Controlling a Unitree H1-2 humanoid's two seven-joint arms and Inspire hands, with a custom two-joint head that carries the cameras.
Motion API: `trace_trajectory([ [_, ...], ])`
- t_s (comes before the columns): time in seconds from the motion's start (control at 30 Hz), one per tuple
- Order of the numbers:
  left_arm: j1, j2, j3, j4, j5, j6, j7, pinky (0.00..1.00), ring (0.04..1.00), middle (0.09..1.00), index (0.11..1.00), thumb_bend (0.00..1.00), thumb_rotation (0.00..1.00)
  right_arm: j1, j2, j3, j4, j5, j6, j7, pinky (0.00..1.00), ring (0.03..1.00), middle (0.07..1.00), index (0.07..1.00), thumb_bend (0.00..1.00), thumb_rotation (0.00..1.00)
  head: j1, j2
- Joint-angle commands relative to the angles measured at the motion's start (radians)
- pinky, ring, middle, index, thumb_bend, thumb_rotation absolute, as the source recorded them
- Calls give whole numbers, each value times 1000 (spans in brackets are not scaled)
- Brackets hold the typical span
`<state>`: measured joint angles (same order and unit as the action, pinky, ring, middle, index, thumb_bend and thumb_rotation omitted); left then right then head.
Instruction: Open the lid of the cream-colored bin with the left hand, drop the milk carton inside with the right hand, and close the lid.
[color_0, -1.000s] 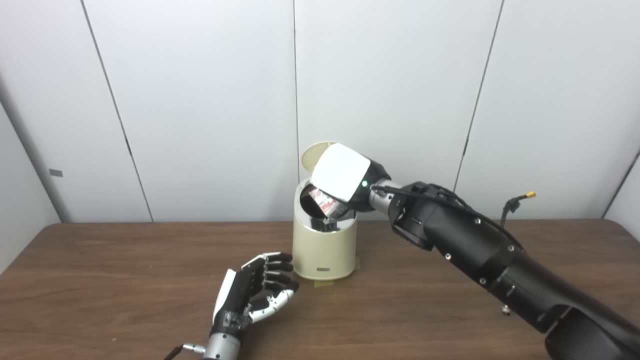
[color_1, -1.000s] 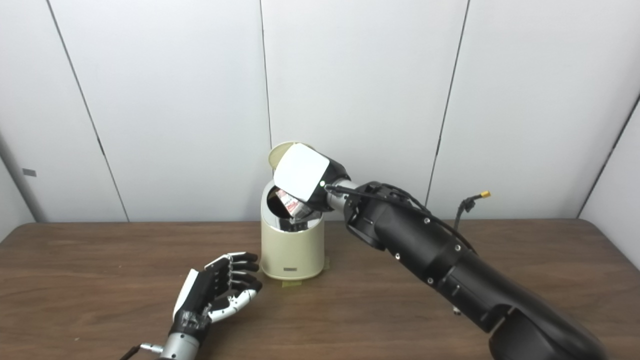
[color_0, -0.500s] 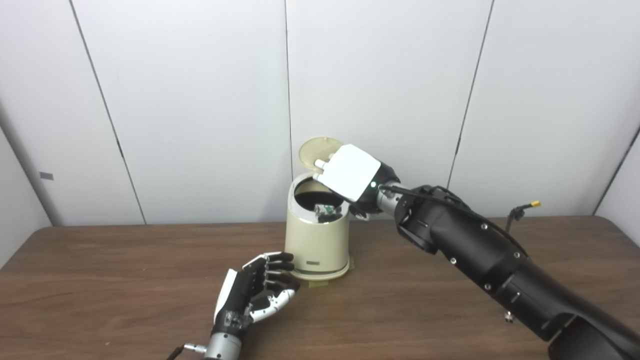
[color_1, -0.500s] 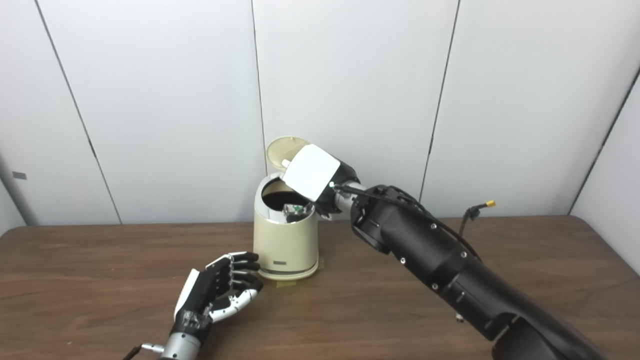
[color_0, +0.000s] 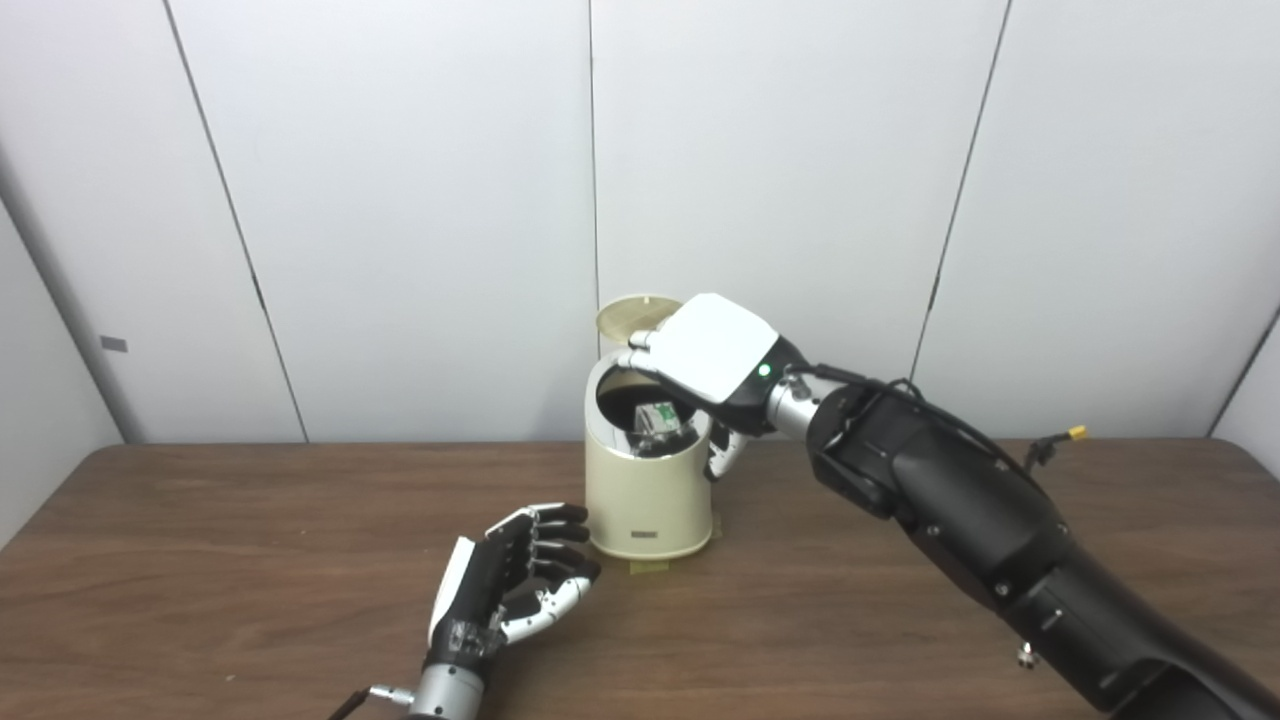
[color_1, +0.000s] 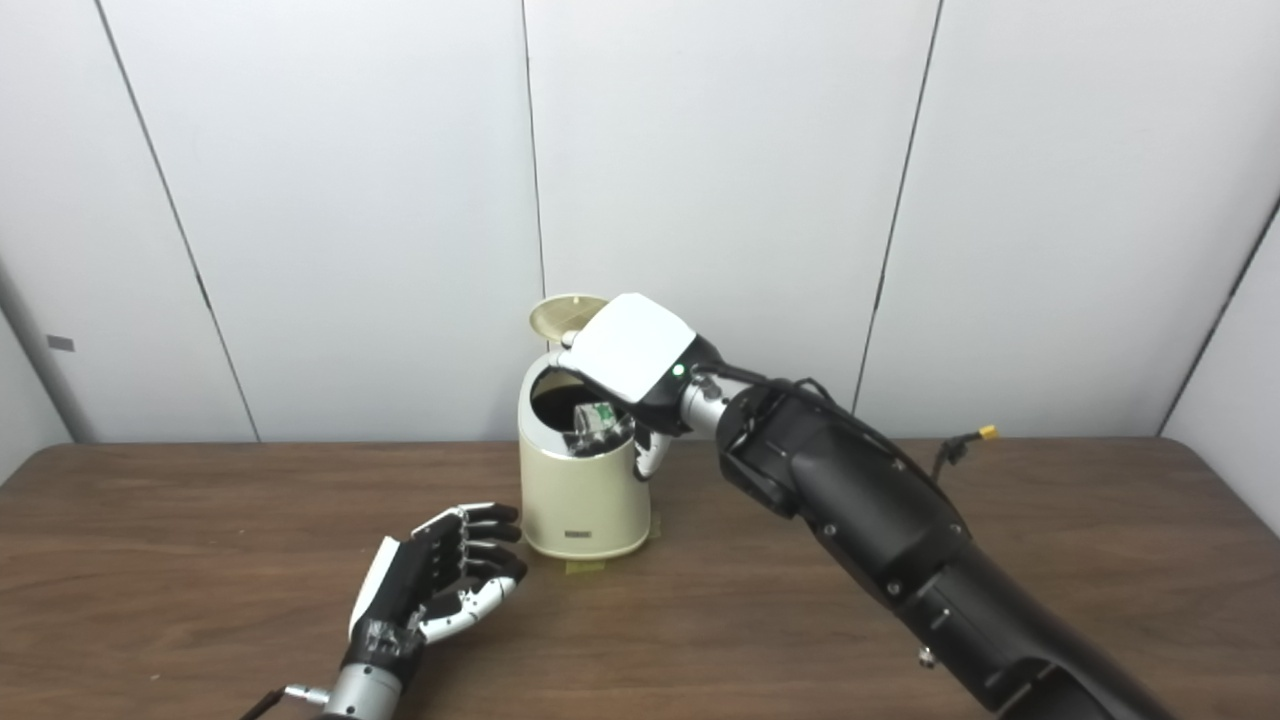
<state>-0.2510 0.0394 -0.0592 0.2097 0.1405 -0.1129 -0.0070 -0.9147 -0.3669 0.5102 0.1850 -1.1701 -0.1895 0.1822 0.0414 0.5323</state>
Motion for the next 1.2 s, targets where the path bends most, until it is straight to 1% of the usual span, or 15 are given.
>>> trace_trajectory([
  [0.0, -37, -1, 3, -25, -3, -15, 7, 544, 599, 664, 680, 498, 0, -33, -23, -53, -69, 75, -51, -77, 483, 642, 738, 719, 824, 263, 1, 1],
  [0.17, -40, 3, 3, -12, -9, -30, 4, 556, 604, 666, 682, 497, 0, 13, -48, -117, -171, 164, -128, -126, 440, 577, 650, 655, 790, 186, -2, -3],
  [0.27, -42, 5, 1, -6, -5, -34, 7, 552, 597, 668, 678, 497, 0, 40, -63, -148, -226, 183, -141, -113, 419, 550, 626, 643, 754, 178, -3, -5],
  [0.43, -44, 5, 2, -2, -5, -33, 10, 583, 602, 666, 676, 507, 0, 105, -75, -226, -323, 291, -139, -76, 353, 481, 575, 609, 757, 137, -6, -7],
  [0.47, -45, 5, 2, -1, -1, -32, 13, 578, 602, 665, 676, 508, 0, 126, -76, -247, -340, 324, -129, -69, 339, 460, 552, 600, 741, 130, -8, -9],
  [0.5, -46, 6, 2, 0, 1, -32, 14, 576, 599, 664, 676, 510, 0, 144, -76, -266, -354, 352, -119, -61, 323, 438, 529, 548, 630, 137, -8, -11],
  [0.57, -48, 6, 2, 1, -1, -29, 14, 576, 601, 666, 677, 506, 0, 194, -65, -314, -386, 441, -62, -23, 302, 408, 511, 504, 537, 143, -8, -13],
  [0.67, -51, 9, 2, 7, 0, -36, 16, 587, 607, 666, 679, 505, 0, 278, -18, -395, -404, 642, 46, 14, 313, 408, 527, 493, 519, 129, -4, -20],
  [0.73, -52, 13, 3, 10, -3, -44, 14, 583, 605, 663, 678, 501, 0, 328, 22, -450, -414, 789, 168, 51, 322, 432, 558, 494, 516, 129, -3, -23],
  [0.8, -52, 15, 5, 8, -7, -49, 14, 567, 600, 660, 677, 501, 0, 367, 50, -498, -414, 956, 292, 103, 389, 505, 631, 496, 515, 132, -3, -26],
  [0.83, -51, 16, 6, 4, -7, -49, 14, 560, 598, 659, 676, 504, 0, 387, 67, -525, -406, 1039, 343, 120, 472, 570, 686, 645, 634, 100, -1, -28],
  [0.87, -50, 16, 7, 2, -9, -51, 14, 561, 599, 658, 677, 508, 0, 407, 85, -549, -390, 1110, 366, 132, 538, 621, 730, 718, 674, 106, 2, -30],
  [0.93, -46, 19, 7, -7, -13, -64, 10, 556, 603, 663, 683, 516, 0, 447, 128, -588, -323, 1221, 339, 133, 624, 711, 802, 805, 722, 192, 12, -32],
  [1.03, -39, 21, 11, -29, -23, -72, 4, 540, 606, 668, 688, 537, 19, 502, 171, -617, -245, 1300, 251, 127, 620, 754, 828, 836, 768, 293, 19, -31],
  [1.17, -32, 26, 14, -52, -31, -81, -1, 533, 606, 667, 693, 561, 70, 560, 228, -638, -199, 1356, 147, 105, 581, 748, 822, 837, 755, 311, 16, -34],
])
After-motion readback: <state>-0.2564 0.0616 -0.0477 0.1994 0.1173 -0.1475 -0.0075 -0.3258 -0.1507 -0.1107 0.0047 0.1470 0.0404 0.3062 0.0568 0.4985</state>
